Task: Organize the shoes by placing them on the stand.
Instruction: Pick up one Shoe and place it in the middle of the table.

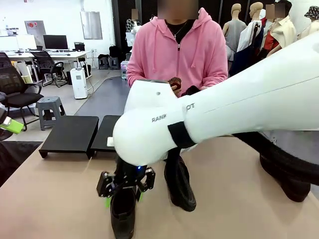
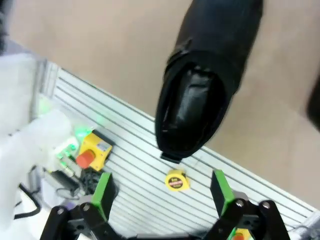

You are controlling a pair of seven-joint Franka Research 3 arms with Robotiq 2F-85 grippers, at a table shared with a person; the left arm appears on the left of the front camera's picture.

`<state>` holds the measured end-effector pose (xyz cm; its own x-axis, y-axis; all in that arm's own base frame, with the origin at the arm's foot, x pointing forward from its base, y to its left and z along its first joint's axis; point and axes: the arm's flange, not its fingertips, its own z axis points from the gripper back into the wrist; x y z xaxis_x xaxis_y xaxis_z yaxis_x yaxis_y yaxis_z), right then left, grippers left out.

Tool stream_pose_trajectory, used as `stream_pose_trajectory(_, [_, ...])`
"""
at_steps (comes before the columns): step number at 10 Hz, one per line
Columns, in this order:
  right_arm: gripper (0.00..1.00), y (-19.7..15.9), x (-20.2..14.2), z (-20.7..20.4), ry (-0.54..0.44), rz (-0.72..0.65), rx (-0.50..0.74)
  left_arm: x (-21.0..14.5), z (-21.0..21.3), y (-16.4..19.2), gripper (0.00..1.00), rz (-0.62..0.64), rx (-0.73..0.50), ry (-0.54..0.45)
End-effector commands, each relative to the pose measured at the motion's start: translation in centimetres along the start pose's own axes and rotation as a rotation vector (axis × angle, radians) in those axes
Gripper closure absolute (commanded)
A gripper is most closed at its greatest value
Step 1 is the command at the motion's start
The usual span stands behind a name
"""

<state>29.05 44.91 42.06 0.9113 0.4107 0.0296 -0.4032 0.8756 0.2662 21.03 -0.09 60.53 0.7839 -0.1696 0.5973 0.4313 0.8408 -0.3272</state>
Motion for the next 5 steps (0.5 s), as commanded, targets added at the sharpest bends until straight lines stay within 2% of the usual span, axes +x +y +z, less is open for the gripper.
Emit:
stream_pose_trajectory(1, [0.00,-4.0,-1.8,3.8,-0.055,-0.067,0.032,0.0,0.2,0.1,0.00,-0.007,-0.021,-0.002])
stream_pose_trajectory(2, [0.00,-6.6,-3.2,6.7,-0.086,-0.116,0.041,0.0,0.2,0.1,0.00,-0.007,-0.021,-0.002])
stream_pose_trajectory(3, [0.00,-9.2,-4.4,9.4,-0.069,-0.195,0.055,0.0,0.2,0.1,0.00,-0.007,-0.021,-0.002])
stream_pose_trajectory(5, [0.00,-17.5,-7.8,15.9,-0.070,-0.327,0.168,0.0,0.2,0.1,0.00,-0.007,-0.021,-0.002])
